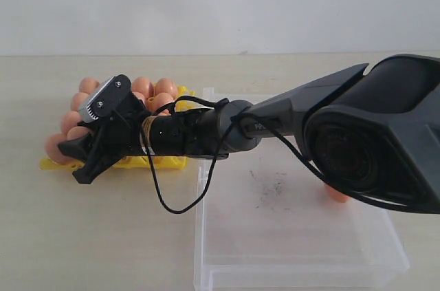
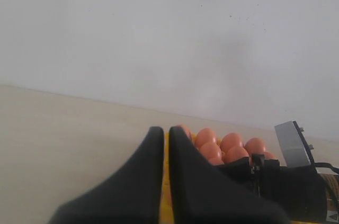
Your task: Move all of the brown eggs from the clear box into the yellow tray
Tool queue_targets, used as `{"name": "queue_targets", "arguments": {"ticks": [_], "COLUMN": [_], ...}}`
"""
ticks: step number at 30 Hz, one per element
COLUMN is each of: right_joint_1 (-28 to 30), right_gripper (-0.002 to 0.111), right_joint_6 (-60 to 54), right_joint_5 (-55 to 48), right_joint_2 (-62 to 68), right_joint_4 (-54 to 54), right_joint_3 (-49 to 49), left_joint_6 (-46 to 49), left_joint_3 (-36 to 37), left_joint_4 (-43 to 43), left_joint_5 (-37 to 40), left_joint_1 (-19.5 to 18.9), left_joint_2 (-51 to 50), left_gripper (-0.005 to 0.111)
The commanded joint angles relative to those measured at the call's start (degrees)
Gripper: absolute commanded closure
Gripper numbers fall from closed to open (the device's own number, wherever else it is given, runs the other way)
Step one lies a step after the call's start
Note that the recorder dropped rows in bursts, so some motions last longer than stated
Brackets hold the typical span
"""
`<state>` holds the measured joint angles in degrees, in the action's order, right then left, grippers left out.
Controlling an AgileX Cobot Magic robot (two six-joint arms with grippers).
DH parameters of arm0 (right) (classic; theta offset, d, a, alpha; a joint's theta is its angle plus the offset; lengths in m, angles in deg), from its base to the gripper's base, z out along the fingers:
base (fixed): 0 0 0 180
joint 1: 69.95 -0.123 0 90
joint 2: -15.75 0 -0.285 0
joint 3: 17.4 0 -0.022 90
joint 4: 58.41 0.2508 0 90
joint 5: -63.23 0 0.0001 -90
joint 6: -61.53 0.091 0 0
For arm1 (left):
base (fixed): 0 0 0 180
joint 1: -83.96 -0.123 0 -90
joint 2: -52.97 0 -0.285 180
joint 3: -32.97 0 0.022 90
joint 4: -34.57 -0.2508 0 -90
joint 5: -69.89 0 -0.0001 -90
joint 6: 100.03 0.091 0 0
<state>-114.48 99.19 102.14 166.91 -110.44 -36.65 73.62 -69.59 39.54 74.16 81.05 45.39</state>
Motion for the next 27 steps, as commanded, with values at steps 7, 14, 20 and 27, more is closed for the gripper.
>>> {"name": "queue_targets", "arguments": {"ticks": [7,14,20,27], "right_joint_1": [0.1,0.1,0.1,0.1], "right_gripper": [0.062,0.061,0.061,0.061], "right_joint_6": [1.3,2.3,2.7,6.3], "right_joint_5": [-1.2,-1.2,-1.2,-2.9], "right_joint_2": [-0.4,-0.4,-1.6,-4.6], "right_joint_4": [0.3,0.3,-0.1,-2.5], "right_joint_3": [0.5,0.5,0.5,0.5], "left_joint_6": [-0.1,-0.1,-0.1,-0.1], "left_joint_3": [-0.2,-0.2,-0.2,-0.2], "left_joint_4": [0.0,0.0,0.0,0.0], "left_joint_5": [-0.3,-0.3,-0.3,-0.3], "left_joint_1": [0.2,0.2,0.2,0.2], "left_joint_2": [-0.2,-0.2,-0.2,-0.2], "left_gripper": [0.103,0.103,0.103,0.103]}}
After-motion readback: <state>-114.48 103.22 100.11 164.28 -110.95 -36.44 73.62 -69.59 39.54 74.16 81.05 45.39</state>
